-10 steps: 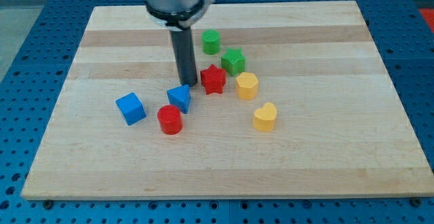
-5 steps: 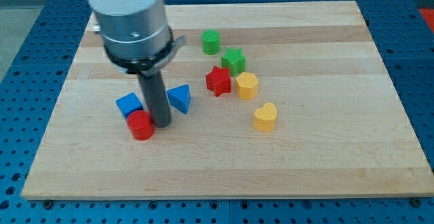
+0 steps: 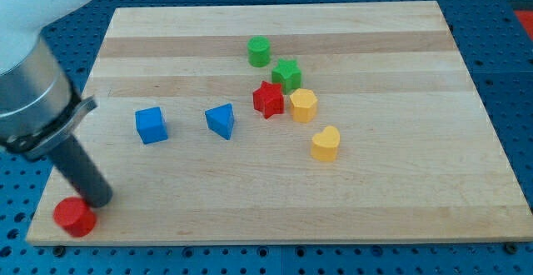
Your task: Slide the red circle to the bottom left
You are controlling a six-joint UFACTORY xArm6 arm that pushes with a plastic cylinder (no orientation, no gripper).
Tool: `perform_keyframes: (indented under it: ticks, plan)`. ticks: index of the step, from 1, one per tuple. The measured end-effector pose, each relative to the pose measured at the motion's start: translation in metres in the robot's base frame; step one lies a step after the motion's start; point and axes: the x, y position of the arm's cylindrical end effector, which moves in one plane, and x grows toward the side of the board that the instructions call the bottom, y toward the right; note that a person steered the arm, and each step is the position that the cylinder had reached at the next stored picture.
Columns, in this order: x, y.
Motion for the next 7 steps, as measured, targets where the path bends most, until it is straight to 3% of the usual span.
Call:
perform_keyframes:
  ticks: [5,7]
  plan:
    - [-0.002,0.032]
    - [0.027,0.032]
